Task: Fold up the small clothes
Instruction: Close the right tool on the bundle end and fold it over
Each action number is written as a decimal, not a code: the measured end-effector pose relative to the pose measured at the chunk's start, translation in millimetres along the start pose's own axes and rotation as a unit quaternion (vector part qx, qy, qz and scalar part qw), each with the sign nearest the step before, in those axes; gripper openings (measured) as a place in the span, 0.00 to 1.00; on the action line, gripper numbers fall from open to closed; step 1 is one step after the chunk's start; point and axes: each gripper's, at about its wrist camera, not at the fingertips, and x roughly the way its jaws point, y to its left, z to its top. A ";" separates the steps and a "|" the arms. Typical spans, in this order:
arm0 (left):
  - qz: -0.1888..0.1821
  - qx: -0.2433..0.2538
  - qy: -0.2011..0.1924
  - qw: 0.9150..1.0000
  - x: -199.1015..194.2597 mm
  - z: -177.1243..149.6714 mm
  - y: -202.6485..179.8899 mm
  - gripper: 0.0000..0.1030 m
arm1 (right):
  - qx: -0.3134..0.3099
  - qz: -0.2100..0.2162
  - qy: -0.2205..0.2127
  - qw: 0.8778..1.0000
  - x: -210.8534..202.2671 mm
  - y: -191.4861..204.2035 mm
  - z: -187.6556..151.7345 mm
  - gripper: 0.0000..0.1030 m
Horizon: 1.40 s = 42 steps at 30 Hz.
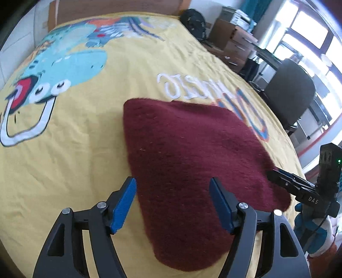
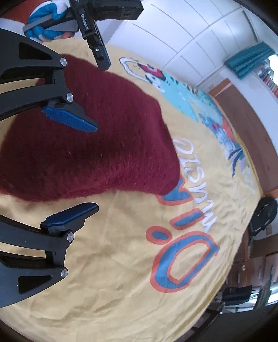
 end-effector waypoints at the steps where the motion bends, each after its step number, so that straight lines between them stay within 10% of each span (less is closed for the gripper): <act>1: -0.004 -0.008 0.005 1.000 4.0 0.1 3.7 0.63 | 0.003 0.004 0.011 1.000 6.3 -1.7 1.2 0.71; 12: -0.033 -0.049 0.071 0.996 49.5 -6.3 19.3 0.93 | -0.005 0.036 0.122 0.992 58.2 -13.6 7.5 0.80; 15: -0.066 -0.079 0.088 0.991 60.6 -12.0 26.2 0.93 | -0.006 0.052 0.128 0.990 63.9 -15.1 4.5 0.77; 17: -0.094 -0.096 0.089 0.987 64.3 -15.6 32.4 0.92 | 0.004 0.087 0.129 0.988 64.8 -17.0 3.9 0.57; 27: -0.162 -0.098 0.032 0.981 23.6 -12.5 47.1 0.53 | 0.021 0.146 0.068 0.987 40.5 -12.9 0.5 0.38; 38: -0.141 -0.126 -0.023 0.982 -48.1 -19.6 128.1 0.53 | -0.030 0.177 0.070 0.981 61.1 63.8 14.0 0.37; 42: -0.109 -0.156 0.011 0.982 -33.5 -48.2 156.8 0.67 | 0.010 0.158 0.097 0.983 80.0 45.7 -3.2 0.58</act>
